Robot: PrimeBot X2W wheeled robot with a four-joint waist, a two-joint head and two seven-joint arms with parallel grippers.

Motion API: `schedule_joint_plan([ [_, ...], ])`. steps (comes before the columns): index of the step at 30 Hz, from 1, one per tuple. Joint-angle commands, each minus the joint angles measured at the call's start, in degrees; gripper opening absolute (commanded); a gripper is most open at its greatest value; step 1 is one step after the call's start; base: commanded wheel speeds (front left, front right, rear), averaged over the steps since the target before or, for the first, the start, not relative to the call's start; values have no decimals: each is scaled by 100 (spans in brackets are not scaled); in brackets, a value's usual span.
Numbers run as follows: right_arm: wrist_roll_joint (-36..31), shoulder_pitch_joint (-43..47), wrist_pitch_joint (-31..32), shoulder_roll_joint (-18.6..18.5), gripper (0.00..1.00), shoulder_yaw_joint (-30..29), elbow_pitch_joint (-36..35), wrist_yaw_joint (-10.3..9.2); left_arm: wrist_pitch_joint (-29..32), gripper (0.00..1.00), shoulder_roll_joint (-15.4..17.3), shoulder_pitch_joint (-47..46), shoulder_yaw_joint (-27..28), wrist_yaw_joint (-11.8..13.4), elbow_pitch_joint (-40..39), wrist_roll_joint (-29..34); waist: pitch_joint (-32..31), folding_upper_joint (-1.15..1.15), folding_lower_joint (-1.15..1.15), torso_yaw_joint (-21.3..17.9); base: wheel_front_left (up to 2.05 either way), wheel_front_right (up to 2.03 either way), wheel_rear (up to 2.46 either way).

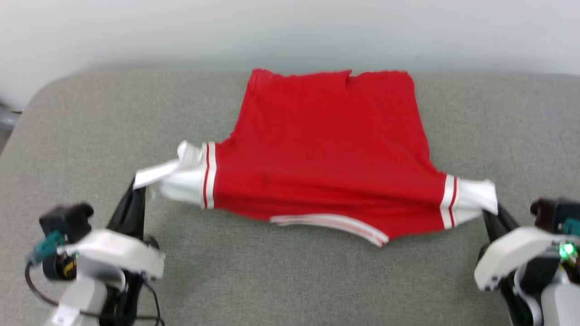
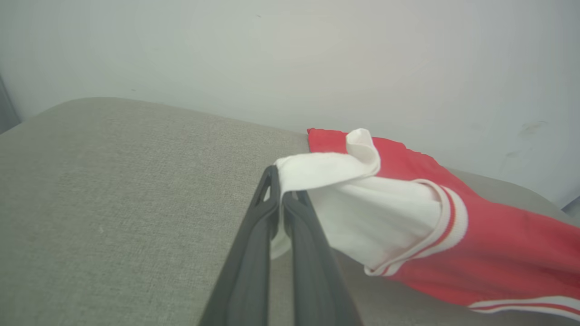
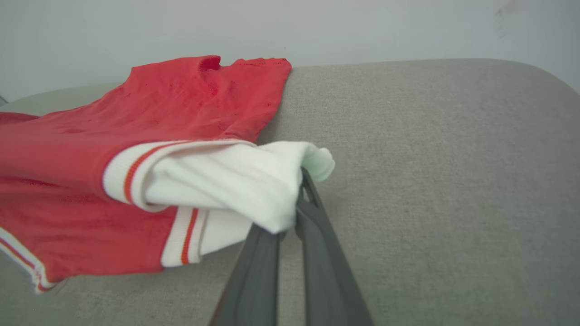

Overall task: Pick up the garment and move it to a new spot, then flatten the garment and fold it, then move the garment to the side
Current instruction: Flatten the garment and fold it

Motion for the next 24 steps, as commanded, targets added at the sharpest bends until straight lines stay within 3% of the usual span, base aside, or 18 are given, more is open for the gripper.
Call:
schedule_joint_plan([
  [1,-49,443,173,69,0,-55,-356,-10,31,0,57,406,65,185,-250,-44,-254,0,2,39,0,0,0],
  [12,-39,2340,835,289,0,-321,-1515,-11,400,0,100,2343,51,1102,-1669,-138,-862,0,2,111,0,0,0],
  [18,-51,2889,1018,346,0,-193,-1668,-9,553,0,103,2863,-59,1299,-2135,-138,-906,0,2,138,0,0,0],
  [19,-35,2918,1022,346,15,-174,-1656,-9,574,0,114,2872,-94,1300,-2166,-112,-909,0,2,139,0,0,0],
  [20,-7,2912,1009,345,40,-135,-1644,-9,595,0,115,2864,-125,1291,-2197,-108,-908,0,2,139,0,0,0],
  [21,18,2874,984,349,100,-98,-1630,-9,603,0,139,2838,-154,1275,-2222,-75,-911,0,2,137,0,0,0],
  [24,46,2612,671,353,100,-25,-1722,-8,632,0,162,2743,-224,1242,-2286,-3,-899,0,2,149,0,0,0],
])
